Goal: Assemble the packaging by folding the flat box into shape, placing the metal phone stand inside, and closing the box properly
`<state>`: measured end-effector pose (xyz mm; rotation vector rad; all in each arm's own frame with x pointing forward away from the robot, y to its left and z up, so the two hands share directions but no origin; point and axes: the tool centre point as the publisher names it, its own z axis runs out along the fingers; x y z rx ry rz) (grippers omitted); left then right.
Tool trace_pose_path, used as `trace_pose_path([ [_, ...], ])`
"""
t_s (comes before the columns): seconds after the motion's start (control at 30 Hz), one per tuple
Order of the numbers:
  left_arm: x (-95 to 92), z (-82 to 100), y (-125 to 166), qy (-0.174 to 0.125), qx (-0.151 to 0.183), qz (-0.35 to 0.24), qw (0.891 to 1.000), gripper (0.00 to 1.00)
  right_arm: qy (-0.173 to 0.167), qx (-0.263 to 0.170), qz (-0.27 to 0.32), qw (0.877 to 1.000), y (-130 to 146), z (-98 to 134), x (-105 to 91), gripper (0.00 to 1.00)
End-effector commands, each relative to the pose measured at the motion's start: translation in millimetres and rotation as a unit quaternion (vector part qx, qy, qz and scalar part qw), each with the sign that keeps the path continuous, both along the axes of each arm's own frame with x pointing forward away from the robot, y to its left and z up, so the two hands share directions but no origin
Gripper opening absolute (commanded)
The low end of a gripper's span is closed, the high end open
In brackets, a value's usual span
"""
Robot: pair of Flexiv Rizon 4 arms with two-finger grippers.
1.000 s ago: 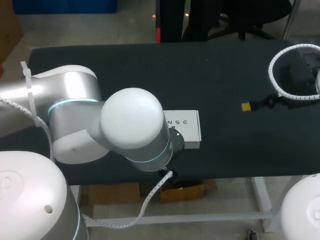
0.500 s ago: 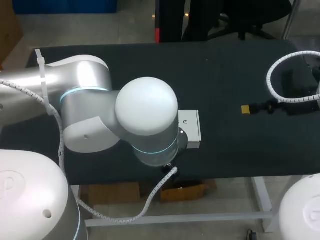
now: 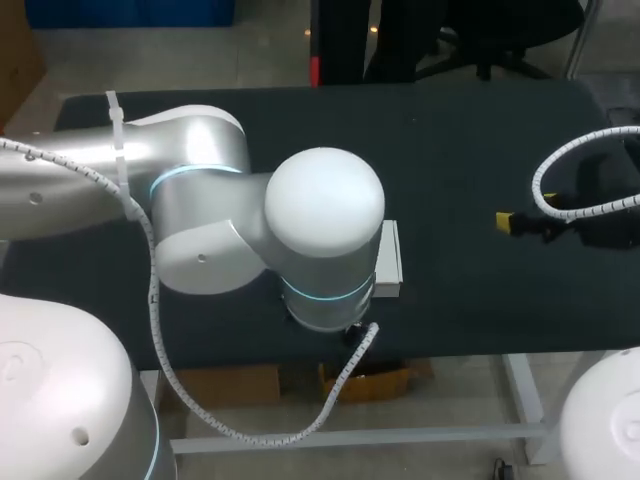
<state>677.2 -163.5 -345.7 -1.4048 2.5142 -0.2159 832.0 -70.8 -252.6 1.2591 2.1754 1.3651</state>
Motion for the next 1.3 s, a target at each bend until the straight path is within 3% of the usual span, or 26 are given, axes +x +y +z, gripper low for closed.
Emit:
trace_pose_path([
  [0.03, 0.8, -11.4, -16.9, 0.014, 0.042, 0.037, 0.998, 1.0, -0.035, 0.014, -0.001, 0.999, -4.7, -0.2, 6.0, 1.0],
  [0.47, -1.1, -25.9, -16.2, 0.031, 0.016, 0.108, 0.994, 1.0, -0.116, 0.006, 0.011, 0.993, -25.3, 4.9, 33.8, 1.0],
  [0.63, -0.5, -27.7, -15.6, 0.031, 0.004, 0.143, 0.989, 1.0, -0.139, -0.02, 0.029, 0.99, -24.6, 9.3, 43.5, 1.0],
  [0.93, -0.4, -30.7, -16.8, 0.03, -0.015, 0.182, 0.983, 1.0, -0.138, -0.043, 0.058, 0.988, -20.7, 14.0, 62.3, 1.0],
  [1.3, 0.6, -31.1, -16.0, 0.037, -0.011, 0.191, 0.981, 1.0, -0.138, -0.043, 0.058, 0.988, -20.7, 14.0, 62.3, 1.0],
])
